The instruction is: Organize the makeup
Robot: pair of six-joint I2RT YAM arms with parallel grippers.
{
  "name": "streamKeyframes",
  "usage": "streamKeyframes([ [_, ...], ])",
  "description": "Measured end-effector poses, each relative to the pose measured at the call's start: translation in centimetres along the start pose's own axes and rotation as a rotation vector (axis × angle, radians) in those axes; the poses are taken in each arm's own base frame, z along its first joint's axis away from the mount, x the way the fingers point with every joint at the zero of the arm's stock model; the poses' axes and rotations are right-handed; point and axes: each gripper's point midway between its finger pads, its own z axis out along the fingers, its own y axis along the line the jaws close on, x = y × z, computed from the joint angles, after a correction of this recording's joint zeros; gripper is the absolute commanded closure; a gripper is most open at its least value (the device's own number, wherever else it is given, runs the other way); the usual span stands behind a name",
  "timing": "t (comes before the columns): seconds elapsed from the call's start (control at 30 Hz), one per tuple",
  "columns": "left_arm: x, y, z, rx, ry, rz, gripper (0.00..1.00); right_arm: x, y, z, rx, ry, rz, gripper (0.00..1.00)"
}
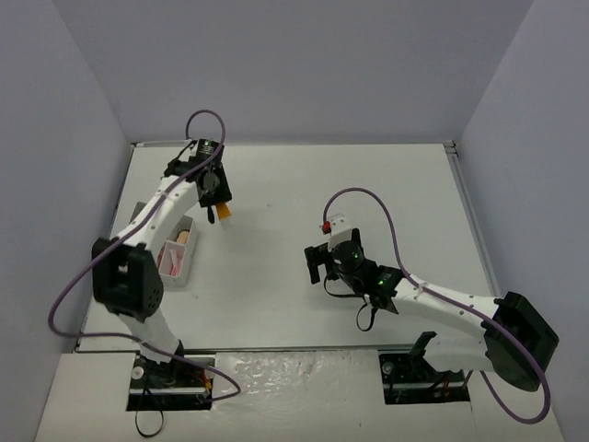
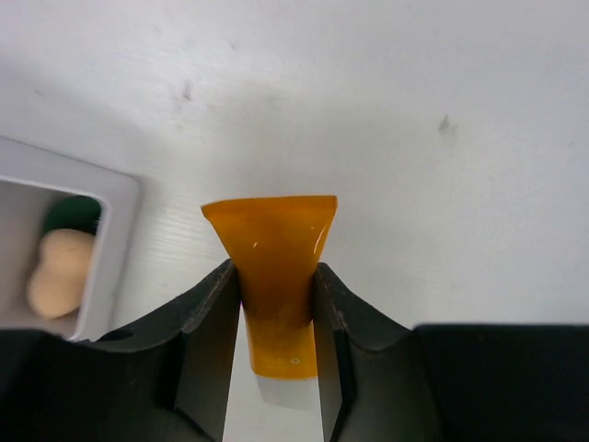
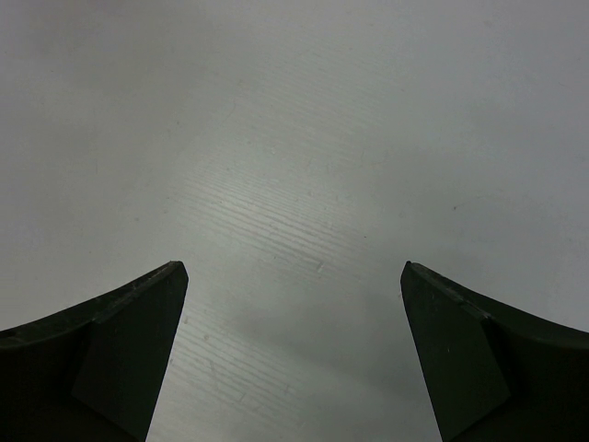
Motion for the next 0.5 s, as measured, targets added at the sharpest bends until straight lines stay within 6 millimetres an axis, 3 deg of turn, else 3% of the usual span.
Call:
streamKeyframes([
  [0.1, -2.3, 2.2, -6.1, -0.028, -0.191, -0.023, 1.00, -0.1, 0.0, 0.0, -0.005, -0.006, 0.005, 0.01],
  [0.23, -4.3, 7.5, -12.4, -0.152, -0.437, -0.114, 1.00, -0.1, 0.0, -0.1, -0.013, -0.011, 0.010, 0.02],
  [0.33, -3.9, 12.3, -14.2, -0.294, -0.522, -0.191, 1.00, -0.2, 0.0, -0.1, -0.019, -0.014, 0.014, 0.02],
  [0.5, -1.7, 19.1, -13.8, -0.545, -0.555, -0.279, 1.00, -0.4, 0.1, -0.3, -0.023, -0.022, 0.019, 0.02],
])
